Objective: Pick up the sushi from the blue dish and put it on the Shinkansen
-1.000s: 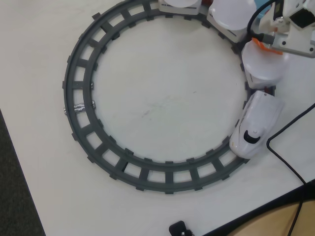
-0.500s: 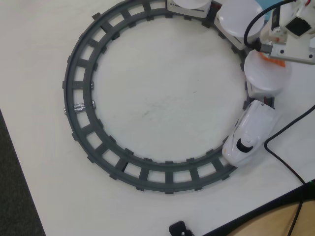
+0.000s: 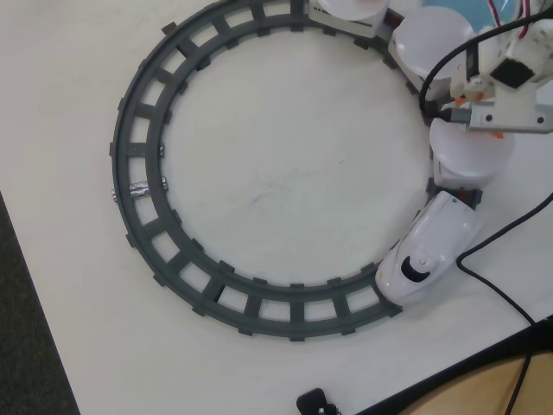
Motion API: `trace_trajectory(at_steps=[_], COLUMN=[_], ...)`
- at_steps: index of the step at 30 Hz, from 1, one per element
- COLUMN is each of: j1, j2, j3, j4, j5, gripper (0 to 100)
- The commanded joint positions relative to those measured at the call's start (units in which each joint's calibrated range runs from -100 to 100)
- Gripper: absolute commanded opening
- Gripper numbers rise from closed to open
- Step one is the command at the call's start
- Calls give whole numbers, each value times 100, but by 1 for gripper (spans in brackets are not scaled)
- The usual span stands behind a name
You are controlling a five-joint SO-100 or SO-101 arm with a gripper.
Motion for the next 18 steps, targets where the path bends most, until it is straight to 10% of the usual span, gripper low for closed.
trace_trajectory(at_steps=[1, 18], j1=[-135, 120], j2=[-355, -355], j3=[43, 447], j4=[13, 38], j5=[33, -29], gripper=[2, 2])
